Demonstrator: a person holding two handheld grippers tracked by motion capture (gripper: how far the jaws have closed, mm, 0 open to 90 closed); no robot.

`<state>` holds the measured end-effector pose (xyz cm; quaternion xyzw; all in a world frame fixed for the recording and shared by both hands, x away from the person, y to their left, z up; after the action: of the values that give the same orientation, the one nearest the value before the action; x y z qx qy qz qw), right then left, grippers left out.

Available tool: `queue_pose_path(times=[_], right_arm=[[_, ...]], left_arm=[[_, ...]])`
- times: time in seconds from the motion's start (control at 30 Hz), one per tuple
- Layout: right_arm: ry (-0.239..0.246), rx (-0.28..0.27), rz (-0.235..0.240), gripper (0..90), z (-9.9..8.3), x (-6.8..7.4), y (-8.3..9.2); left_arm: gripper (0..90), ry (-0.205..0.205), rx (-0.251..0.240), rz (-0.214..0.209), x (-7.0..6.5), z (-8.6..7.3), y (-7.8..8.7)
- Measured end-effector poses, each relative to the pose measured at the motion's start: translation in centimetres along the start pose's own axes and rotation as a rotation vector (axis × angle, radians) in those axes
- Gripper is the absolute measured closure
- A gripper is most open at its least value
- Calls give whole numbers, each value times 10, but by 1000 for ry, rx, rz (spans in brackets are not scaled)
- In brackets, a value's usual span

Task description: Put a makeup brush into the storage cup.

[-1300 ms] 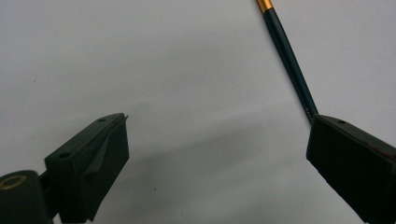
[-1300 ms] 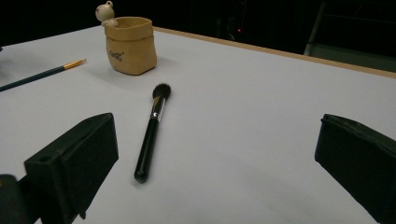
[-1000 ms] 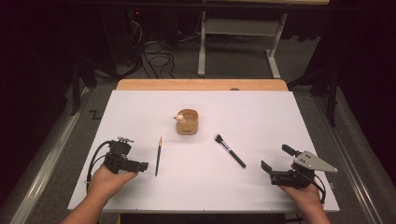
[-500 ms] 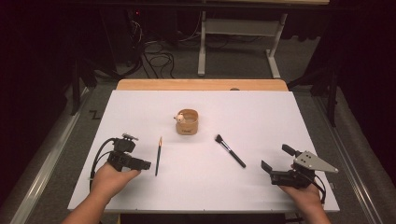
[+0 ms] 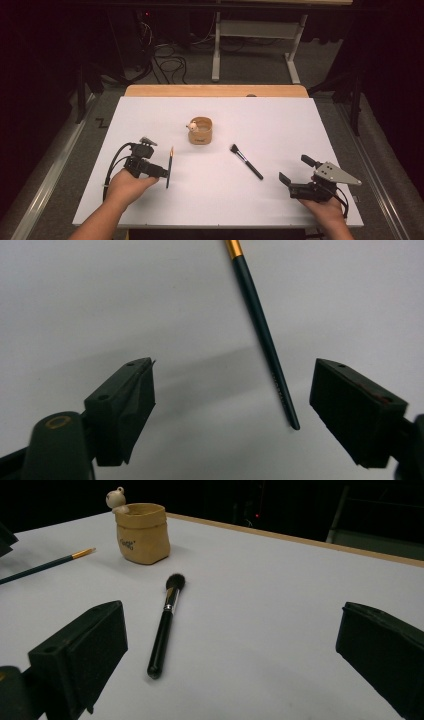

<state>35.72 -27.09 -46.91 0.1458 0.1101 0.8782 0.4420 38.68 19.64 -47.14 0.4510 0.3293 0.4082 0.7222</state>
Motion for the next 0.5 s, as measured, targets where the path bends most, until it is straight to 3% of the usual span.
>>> queue_pose_path(times=[0.23, 0.5], right_arm=[[5, -3, -4, 9, 0, -1, 0], [3, -3, -3, 9, 0, -1, 0]], left_arm=[[239, 7, 1, 1, 0, 6, -3], [332, 17, 4, -36, -6, 11, -5]])
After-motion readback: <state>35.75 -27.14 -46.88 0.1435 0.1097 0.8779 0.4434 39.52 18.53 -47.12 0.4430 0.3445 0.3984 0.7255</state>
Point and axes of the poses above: each handheld gripper's, and its own axes: y roughly backward along the jaws, z roughly out of its top, x roughly to its left, the point moved 3 cm from there along -y, roughly forward along the jaws, and after that the axes turned 10 degrees about -y, right-handed, at the moved point
